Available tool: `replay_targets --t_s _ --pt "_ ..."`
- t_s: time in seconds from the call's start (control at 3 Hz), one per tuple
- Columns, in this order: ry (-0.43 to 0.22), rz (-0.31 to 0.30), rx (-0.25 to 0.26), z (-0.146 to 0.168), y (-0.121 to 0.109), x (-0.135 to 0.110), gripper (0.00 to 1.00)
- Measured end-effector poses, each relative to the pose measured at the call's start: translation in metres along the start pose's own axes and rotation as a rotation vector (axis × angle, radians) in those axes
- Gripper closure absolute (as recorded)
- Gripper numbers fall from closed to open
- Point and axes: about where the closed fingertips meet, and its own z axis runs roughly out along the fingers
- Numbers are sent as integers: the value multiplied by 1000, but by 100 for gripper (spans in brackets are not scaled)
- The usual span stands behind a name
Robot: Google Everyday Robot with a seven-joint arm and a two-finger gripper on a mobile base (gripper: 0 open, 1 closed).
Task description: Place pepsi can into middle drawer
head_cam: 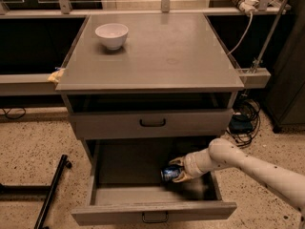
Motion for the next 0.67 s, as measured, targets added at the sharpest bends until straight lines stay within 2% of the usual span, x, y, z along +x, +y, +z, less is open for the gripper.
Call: replay_targets --t_s 0.33,0.67 --pt "0 0 0 0 0 0 10" --pt "0 0 0 0 0 0 0"
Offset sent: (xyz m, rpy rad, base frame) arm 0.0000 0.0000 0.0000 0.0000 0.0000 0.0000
